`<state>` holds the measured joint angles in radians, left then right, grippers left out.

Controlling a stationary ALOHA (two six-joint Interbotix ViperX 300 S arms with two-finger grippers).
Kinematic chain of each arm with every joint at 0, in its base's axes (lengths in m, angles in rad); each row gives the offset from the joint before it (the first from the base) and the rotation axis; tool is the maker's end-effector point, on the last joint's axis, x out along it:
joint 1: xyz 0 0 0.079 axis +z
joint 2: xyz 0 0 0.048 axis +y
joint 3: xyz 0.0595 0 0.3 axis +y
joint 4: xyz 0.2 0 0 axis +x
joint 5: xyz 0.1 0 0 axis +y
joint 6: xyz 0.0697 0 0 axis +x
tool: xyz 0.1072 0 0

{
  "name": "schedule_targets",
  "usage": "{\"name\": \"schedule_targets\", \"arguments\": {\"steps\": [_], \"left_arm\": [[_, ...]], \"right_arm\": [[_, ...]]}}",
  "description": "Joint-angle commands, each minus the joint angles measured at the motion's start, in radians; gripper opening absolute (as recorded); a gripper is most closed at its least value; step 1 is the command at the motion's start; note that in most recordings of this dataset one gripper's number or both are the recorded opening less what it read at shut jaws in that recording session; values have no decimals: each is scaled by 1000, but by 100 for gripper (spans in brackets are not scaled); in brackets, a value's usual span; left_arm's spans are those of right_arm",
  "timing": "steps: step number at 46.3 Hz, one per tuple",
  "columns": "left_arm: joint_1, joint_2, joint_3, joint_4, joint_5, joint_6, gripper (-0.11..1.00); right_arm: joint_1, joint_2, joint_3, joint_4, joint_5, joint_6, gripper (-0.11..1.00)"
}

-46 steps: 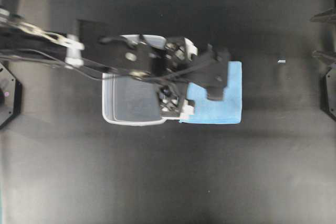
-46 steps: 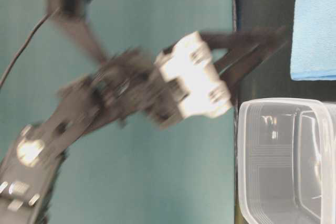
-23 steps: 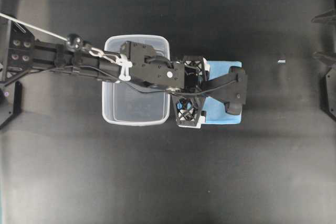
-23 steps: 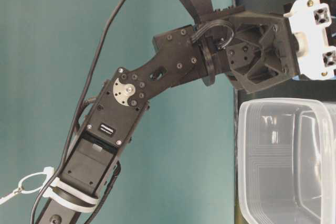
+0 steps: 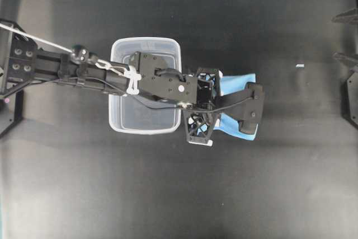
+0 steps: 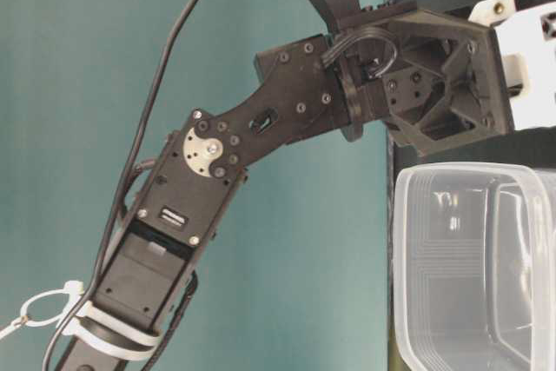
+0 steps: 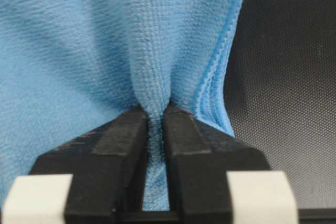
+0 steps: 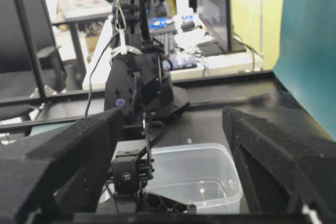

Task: Place the blue towel into the container with the left arm.
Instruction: 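Lower the left gripper onto the towel's near edge and pinch it closed, then lift the towel with the left gripper and carry it left over the container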

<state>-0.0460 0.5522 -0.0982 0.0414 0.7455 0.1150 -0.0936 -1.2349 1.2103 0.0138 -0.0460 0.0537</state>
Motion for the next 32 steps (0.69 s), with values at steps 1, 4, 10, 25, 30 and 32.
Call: {"name": "schedule_targets", "arguments": {"steps": [1,4,10,25,30,32], "left_arm": [[14,-48,-15,3,41,3,5],[15,-92,-23,3,38,5,5],[21,-173,-23,3,34,6,5],[25,-440,97,3,137,-2,5],[20,-549,170,3,140,-11,5],[18,-591,202,3,140,-12,5]], "right_arm": [[-2,6,-6,2,-6,2,74],[-2,6,-6,2,-6,2,74],[-2,6,-6,2,-6,2,74],[-2,6,-3,2,-6,2,74],[-2,6,-2,2,-6,2,74],[-2,6,-2,2,-6,2,74]]}}
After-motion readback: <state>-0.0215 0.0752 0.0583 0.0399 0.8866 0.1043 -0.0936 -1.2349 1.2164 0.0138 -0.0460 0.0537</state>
